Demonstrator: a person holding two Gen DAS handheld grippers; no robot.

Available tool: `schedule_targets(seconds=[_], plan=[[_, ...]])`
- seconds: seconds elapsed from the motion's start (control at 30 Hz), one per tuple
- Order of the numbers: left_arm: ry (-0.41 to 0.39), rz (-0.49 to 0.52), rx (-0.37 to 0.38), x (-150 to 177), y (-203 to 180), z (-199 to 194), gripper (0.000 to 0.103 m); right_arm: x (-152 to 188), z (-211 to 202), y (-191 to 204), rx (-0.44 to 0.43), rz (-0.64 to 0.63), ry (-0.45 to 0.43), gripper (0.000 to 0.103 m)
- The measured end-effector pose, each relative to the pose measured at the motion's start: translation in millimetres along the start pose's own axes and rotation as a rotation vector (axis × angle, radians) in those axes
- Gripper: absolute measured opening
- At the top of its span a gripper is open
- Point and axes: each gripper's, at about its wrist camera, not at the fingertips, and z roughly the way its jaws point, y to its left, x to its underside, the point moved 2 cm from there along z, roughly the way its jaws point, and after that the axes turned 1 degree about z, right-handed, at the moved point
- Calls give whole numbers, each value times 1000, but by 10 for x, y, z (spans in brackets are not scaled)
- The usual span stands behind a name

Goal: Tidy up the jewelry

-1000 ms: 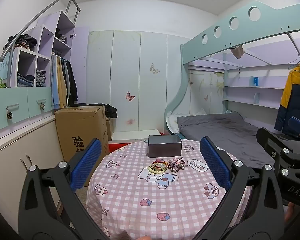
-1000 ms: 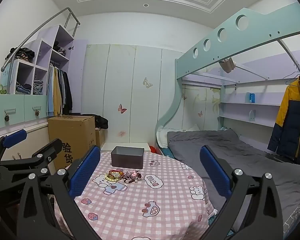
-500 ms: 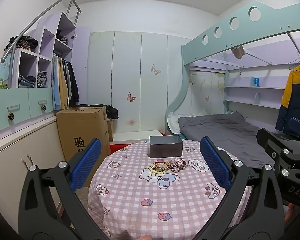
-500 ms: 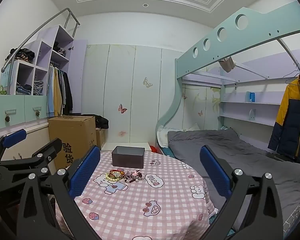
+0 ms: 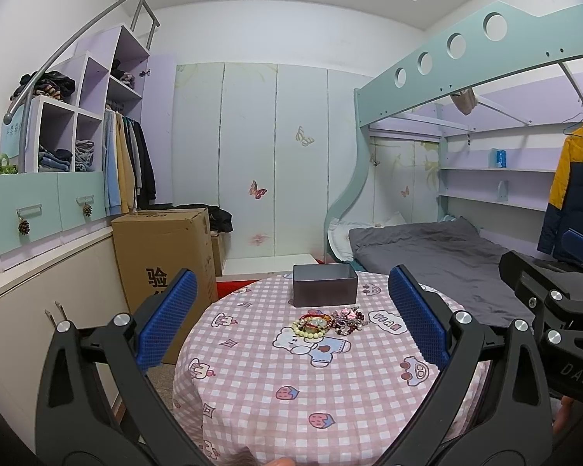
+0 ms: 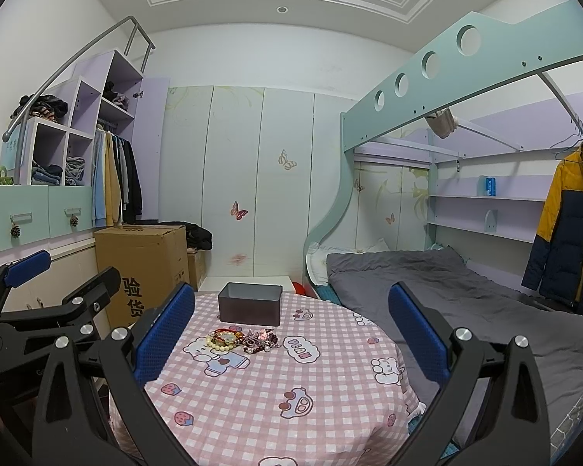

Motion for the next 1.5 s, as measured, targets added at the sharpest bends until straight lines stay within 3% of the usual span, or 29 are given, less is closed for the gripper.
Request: schedule_targets(seconds=[1.5], plan=[[-3, -3, -4, -14, 13, -31, 97, 21, 30, 10, -2, 5, 4, 96]])
